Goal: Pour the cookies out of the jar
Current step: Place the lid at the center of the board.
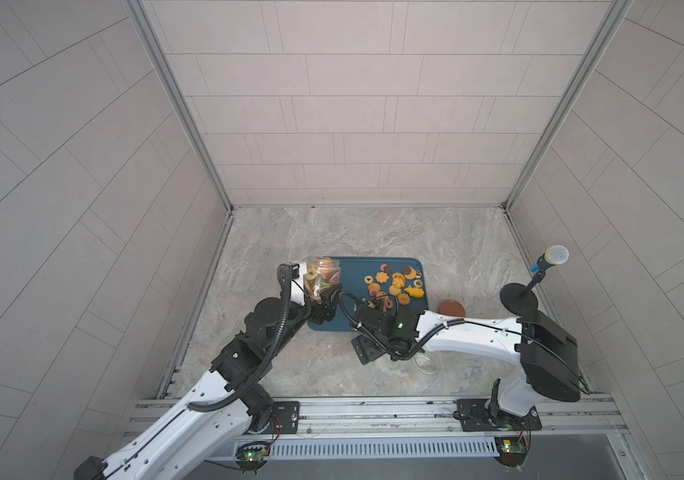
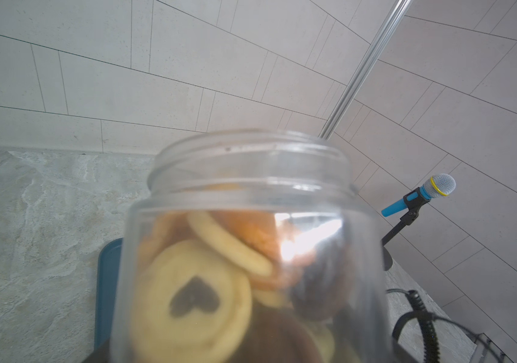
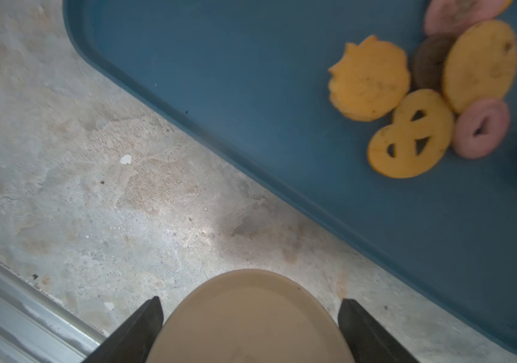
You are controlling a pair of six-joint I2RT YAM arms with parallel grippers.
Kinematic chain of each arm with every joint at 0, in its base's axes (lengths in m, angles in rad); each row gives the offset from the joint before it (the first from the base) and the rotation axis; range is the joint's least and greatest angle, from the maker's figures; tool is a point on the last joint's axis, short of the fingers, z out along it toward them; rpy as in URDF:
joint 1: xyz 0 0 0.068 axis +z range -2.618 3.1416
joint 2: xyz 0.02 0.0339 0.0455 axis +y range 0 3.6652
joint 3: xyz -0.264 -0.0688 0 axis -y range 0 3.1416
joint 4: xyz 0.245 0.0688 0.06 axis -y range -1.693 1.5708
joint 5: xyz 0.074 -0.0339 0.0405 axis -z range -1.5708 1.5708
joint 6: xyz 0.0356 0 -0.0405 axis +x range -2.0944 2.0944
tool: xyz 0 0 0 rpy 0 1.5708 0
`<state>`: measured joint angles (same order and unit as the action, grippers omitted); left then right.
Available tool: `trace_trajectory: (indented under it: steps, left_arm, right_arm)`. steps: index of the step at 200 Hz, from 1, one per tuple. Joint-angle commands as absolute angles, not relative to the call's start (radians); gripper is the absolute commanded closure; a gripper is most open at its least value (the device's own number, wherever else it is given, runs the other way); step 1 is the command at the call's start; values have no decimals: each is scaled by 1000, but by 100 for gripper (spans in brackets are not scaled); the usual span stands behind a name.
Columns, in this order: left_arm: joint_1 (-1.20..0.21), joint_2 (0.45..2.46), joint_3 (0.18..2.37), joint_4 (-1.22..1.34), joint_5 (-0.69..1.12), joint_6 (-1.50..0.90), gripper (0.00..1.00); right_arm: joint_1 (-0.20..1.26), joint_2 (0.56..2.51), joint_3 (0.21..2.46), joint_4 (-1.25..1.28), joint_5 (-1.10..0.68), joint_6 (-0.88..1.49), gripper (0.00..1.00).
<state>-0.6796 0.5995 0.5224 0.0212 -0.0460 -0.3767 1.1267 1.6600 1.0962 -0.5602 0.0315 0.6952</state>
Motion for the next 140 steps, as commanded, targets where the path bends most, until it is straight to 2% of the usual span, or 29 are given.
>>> trace_trajectory:
  steps: [1,35,64,107,140]
  left_arm:
    - [-670,566,569,117,-46,-389,100]
    - [-669,566,558,124,-46,-400,100]
    - [-668,555,551,124,-50,-405,100]
    - [-667,539,545,111,-59,-404,100]
    - [-667,535,540,110,-65,-401,100]
  right_arm:
    - [1140,1667,1122,-554,75,684,100]
    - [1138,1666,1112,-579,101,705,100]
    - [1137,1683,1101,-584,96,726,81]
    - [1136,1729,1115,-591,80,731,69]
    - [1136,1745,1116,-588,70,732,52]
